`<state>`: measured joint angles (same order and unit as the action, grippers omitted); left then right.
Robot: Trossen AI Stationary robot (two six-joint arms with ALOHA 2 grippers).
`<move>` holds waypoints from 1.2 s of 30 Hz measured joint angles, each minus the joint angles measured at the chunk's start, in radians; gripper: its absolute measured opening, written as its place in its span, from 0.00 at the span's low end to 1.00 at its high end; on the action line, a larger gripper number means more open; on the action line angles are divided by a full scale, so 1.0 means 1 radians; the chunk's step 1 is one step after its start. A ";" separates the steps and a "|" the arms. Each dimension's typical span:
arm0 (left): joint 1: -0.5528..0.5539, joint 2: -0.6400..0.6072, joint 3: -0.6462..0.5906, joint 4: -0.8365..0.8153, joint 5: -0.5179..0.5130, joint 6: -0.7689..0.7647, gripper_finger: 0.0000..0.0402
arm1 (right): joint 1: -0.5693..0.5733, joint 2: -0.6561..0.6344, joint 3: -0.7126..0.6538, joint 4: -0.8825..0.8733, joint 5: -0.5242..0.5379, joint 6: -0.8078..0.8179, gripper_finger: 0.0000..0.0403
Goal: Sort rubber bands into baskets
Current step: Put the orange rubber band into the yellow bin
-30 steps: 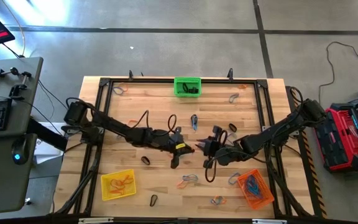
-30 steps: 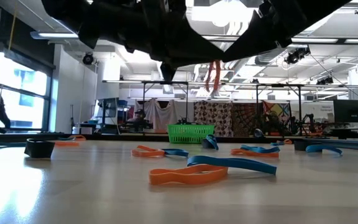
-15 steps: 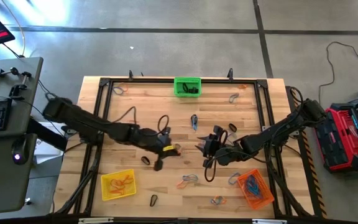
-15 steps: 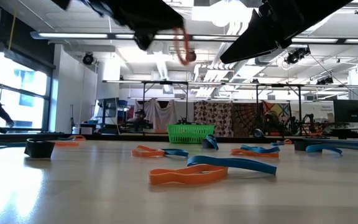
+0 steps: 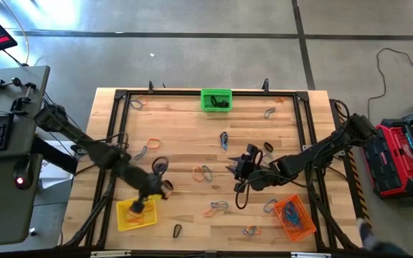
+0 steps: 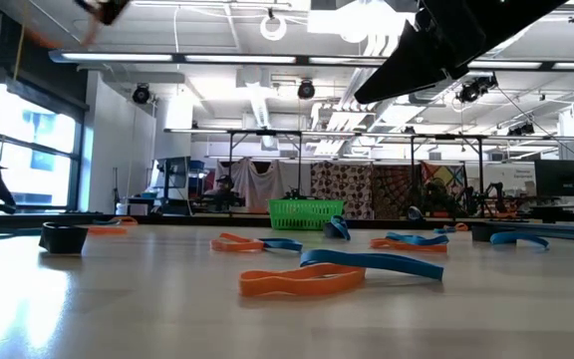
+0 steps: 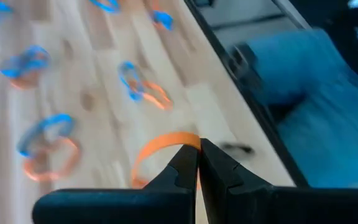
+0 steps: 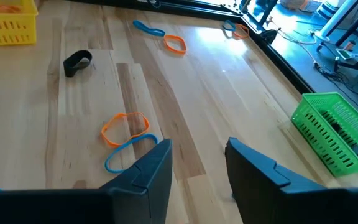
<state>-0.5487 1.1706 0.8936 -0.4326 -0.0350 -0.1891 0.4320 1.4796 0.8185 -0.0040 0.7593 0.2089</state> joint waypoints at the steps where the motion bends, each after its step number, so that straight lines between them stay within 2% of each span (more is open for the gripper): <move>1: -0.025 -0.007 0.000 -0.022 0.000 -0.024 0.00 | 0.000 0.000 0.000 0.000 0.000 0.000 0.34; 9: -0.227 -0.006 0.000 -0.129 0.000 -0.308 0.00 | 0.000 0.000 0.000 -0.015 0.000 0.024 0.34; 17: -0.388 0.068 0.000 -0.291 -0.098 -0.588 0.00 | 0.000 0.000 0.000 -0.034 -0.001 0.045 0.34; 20: -0.403 0.112 -0.014 -0.301 -0.108 -0.621 0.00 | 0.000 0.000 0.000 -0.037 -0.002 0.045 0.34; 26: -0.392 0.167 -0.103 -0.151 -0.061 -0.632 0.00 | 0.000 0.000 0.000 -0.038 -0.004 0.045 0.34; 36: -0.350 0.182 -0.156 -0.116 -0.055 -0.647 0.00 | 0.000 0.000 0.000 -0.038 -0.004 0.045 0.34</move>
<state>-0.8983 1.3529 0.7372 -0.5483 -0.0895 -0.8356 0.4320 1.4796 0.8181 -0.0422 0.7555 0.2539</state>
